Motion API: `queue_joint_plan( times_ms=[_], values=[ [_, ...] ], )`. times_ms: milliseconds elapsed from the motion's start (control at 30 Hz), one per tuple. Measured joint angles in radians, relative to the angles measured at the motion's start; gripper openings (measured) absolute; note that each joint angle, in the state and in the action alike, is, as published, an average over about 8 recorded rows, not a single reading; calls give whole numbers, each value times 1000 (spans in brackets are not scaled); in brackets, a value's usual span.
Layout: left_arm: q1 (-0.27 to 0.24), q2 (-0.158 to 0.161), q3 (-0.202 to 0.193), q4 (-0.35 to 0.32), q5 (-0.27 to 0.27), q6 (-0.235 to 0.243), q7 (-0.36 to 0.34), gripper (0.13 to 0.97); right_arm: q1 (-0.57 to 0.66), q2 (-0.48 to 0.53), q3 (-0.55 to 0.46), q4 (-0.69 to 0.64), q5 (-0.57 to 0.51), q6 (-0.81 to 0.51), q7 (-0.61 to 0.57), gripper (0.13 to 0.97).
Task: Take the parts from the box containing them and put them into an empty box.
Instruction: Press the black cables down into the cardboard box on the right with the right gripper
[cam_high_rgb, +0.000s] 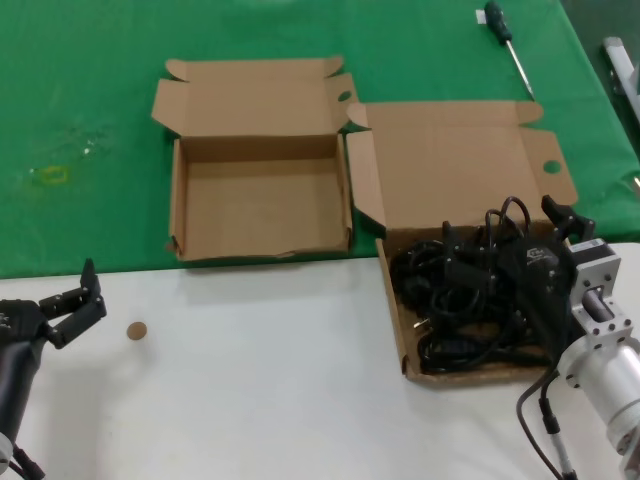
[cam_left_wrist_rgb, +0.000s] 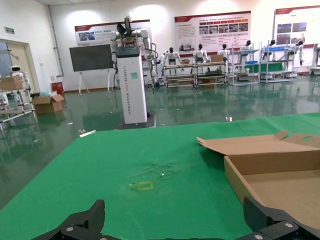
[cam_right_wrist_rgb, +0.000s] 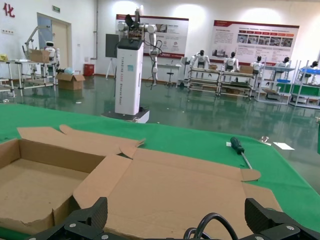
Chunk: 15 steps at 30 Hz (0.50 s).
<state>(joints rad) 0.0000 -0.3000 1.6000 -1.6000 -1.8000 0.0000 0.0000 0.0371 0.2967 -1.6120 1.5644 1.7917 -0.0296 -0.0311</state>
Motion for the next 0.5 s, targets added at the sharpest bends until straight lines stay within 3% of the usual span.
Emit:
queue_joint_plan(
  times_ms=[500],
  values=[
    [0,0,0,0,0,0,0,966,0,0,0,0,0,0,0,966]
  ],
)
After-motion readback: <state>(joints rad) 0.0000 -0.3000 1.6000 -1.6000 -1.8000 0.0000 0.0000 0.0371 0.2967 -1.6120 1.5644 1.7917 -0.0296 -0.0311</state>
